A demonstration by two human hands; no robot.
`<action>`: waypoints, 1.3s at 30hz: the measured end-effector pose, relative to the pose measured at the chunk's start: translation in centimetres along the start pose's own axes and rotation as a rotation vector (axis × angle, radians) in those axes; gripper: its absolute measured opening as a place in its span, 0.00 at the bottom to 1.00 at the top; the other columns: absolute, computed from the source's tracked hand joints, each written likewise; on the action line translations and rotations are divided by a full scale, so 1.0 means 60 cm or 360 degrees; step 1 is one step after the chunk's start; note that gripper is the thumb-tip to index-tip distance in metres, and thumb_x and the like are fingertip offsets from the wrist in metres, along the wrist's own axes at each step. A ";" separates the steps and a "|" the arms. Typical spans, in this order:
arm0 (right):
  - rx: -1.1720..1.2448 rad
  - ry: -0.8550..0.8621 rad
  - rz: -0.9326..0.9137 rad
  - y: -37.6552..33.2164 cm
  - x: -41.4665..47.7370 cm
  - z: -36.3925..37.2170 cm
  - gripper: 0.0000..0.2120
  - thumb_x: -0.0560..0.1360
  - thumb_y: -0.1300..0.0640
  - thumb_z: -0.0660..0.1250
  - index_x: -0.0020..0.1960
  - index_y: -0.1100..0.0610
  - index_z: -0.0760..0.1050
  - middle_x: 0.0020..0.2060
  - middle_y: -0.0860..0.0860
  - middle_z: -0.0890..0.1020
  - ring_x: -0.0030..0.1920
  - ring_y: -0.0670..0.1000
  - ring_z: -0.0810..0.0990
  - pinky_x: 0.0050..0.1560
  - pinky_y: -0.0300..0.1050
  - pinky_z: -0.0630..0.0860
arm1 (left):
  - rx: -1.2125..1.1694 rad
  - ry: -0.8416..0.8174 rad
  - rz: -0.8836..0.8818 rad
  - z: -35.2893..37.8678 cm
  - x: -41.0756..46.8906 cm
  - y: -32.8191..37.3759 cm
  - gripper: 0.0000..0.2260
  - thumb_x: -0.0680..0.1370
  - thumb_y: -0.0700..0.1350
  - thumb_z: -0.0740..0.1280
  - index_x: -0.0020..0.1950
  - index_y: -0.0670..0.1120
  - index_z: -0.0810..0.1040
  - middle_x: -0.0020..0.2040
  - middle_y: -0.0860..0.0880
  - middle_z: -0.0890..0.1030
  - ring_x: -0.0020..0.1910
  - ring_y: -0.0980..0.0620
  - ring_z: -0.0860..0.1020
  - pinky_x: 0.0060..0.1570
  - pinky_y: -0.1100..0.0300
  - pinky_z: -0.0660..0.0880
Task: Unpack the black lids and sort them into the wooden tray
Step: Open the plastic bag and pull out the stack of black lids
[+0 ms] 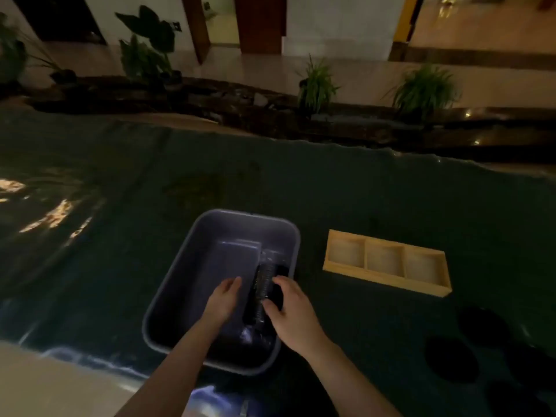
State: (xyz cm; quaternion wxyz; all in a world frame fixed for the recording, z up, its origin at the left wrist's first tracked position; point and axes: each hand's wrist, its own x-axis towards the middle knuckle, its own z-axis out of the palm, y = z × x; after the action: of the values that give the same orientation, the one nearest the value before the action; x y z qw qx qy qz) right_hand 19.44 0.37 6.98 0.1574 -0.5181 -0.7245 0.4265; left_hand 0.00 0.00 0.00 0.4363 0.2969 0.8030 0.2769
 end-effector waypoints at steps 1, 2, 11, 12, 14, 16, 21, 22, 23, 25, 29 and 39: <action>0.0045 -0.0031 0.0041 -0.006 0.006 0.016 0.28 0.82 0.51 0.66 0.80 0.54 0.64 0.78 0.50 0.68 0.77 0.50 0.68 0.77 0.46 0.64 | -0.0053 -0.0046 -0.0022 0.003 0.010 -0.003 0.23 0.84 0.55 0.61 0.73 0.42 0.74 0.71 0.40 0.77 0.69 0.40 0.74 0.71 0.46 0.68; 0.0075 -0.0048 0.0093 -0.013 0.012 0.028 0.30 0.82 0.51 0.66 0.81 0.54 0.61 0.80 0.50 0.66 0.78 0.51 0.66 0.77 0.45 0.62 | -0.0106 -0.0101 -0.0058 0.002 0.015 -0.003 0.23 0.84 0.55 0.61 0.73 0.41 0.74 0.71 0.40 0.76 0.70 0.41 0.74 0.72 0.46 0.68; 0.0553 -0.0101 0.0674 -0.018 0.063 0.117 0.40 0.78 0.54 0.71 0.84 0.52 0.54 0.82 0.59 0.58 0.80 0.59 0.62 0.79 0.59 0.62 | -0.0661 -0.0613 -0.0422 0.015 0.062 -0.025 0.25 0.84 0.59 0.57 0.65 0.41 0.81 0.61 0.39 0.84 0.61 0.42 0.82 0.70 0.45 0.72; 0.0591 -0.0095 0.0716 -0.018 0.067 0.123 0.41 0.78 0.55 0.71 0.84 0.51 0.53 0.82 0.58 0.59 0.80 0.59 0.63 0.79 0.59 0.63 | -0.0699 -0.0639 -0.0462 0.016 0.066 -0.027 0.25 0.84 0.59 0.57 0.66 0.41 0.81 0.62 0.39 0.83 0.62 0.41 0.81 0.71 0.45 0.71; 0.0679 -0.0085 0.0794 -0.017 0.073 0.133 0.40 0.78 0.56 0.71 0.84 0.50 0.54 0.81 0.57 0.61 0.78 0.59 0.66 0.78 0.60 0.65 | -0.0782 -0.0703 -0.0517 0.018 0.074 -0.028 0.26 0.83 0.60 0.58 0.67 0.41 0.80 0.63 0.39 0.83 0.64 0.40 0.80 0.72 0.45 0.70; 0.0645 -0.0073 0.0819 -0.015 0.074 0.141 0.40 0.78 0.56 0.70 0.84 0.49 0.53 0.81 0.55 0.61 0.78 0.58 0.65 0.78 0.59 0.64 | -0.0842 -0.0735 -0.0517 0.017 0.082 -0.034 0.25 0.83 0.60 0.58 0.64 0.42 0.83 0.62 0.39 0.84 0.62 0.40 0.81 0.69 0.45 0.72; 0.0521 -0.0084 0.0823 -0.010 0.072 0.149 0.40 0.78 0.56 0.71 0.84 0.54 0.53 0.81 0.56 0.62 0.79 0.57 0.65 0.76 0.53 0.66 | -0.1070 -0.0721 -0.0553 -0.006 0.075 -0.038 0.25 0.82 0.62 0.60 0.49 0.47 0.90 0.51 0.42 0.88 0.47 0.45 0.88 0.47 0.53 0.78; 0.0527 -0.0087 0.0824 -0.012 0.072 0.149 0.40 0.78 0.56 0.71 0.84 0.54 0.54 0.80 0.56 0.64 0.78 0.57 0.66 0.75 0.52 0.67 | -0.1126 -0.0683 -0.0564 -0.012 0.073 -0.042 0.26 0.82 0.62 0.60 0.51 0.44 0.89 0.51 0.41 0.88 0.48 0.43 0.87 0.49 0.52 0.79; 0.0536 -0.0082 0.0818 -0.014 0.071 0.147 0.40 0.78 0.56 0.71 0.84 0.55 0.54 0.79 0.56 0.66 0.78 0.57 0.67 0.76 0.53 0.67 | -0.1196 -0.0645 -0.0573 -0.016 0.073 -0.047 0.26 0.82 0.61 0.59 0.53 0.42 0.88 0.51 0.40 0.88 0.50 0.41 0.86 0.52 0.50 0.79; 0.0539 -0.0041 0.0782 -0.022 0.070 0.144 0.39 0.78 0.56 0.72 0.83 0.56 0.56 0.77 0.57 0.70 0.76 0.58 0.69 0.77 0.56 0.66 | -0.1259 -0.0563 -0.0563 -0.022 0.072 -0.055 0.25 0.84 0.58 0.57 0.53 0.40 0.85 0.50 0.38 0.86 0.51 0.40 0.83 0.56 0.49 0.77; 0.0654 0.0097 0.0603 -0.040 0.059 0.125 0.35 0.77 0.55 0.75 0.79 0.55 0.61 0.70 0.52 0.76 0.70 0.54 0.76 0.74 0.55 0.71 | -0.1155 -0.0447 -0.0273 -0.033 0.054 -0.046 0.14 0.84 0.45 0.61 0.47 0.47 0.85 0.40 0.46 0.87 0.40 0.48 0.83 0.36 0.56 0.78; 0.0944 0.0406 0.0412 -0.037 0.003 -0.011 0.40 0.64 0.39 0.81 0.70 0.41 0.65 0.61 0.37 0.80 0.57 0.32 0.81 0.58 0.38 0.79 | -0.1211 -0.0507 0.0340 -0.020 -0.062 0.067 0.26 0.66 0.49 0.79 0.62 0.46 0.80 0.45 0.40 0.81 0.47 0.44 0.83 0.49 0.48 0.83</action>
State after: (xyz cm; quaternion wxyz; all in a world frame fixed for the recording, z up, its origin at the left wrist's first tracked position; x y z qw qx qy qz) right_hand 18.45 0.62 9.04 0.3349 -0.5865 -0.4720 0.5666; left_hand 1.53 -0.19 5.37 0.6023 0.2352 0.5308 0.5479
